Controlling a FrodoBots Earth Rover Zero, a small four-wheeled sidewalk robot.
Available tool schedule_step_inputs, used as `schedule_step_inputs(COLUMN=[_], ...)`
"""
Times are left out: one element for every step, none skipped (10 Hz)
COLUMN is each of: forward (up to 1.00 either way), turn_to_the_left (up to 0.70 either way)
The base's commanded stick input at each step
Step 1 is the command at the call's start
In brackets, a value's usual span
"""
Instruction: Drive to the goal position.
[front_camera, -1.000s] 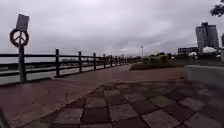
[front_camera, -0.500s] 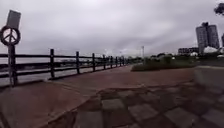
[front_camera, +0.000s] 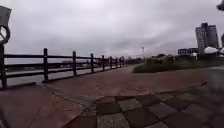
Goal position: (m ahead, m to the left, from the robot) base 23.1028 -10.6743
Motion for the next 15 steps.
schedule_step_inputs(forward=[1.0, 1.0, 1.0, 1.0, 1.0, 1.0, 1.0, 1.0, 1.0, 1.0, 1.0, 1.0, 1.0, 1.0, 1.0], turn_to_the_left=[0.0, 0.0, 0.0, 0.0, 0.0, 0.0, 0.0, 0.0, 0.0, 0.0, 0.0, 0.0, 0.0, 0.0, 0.0])
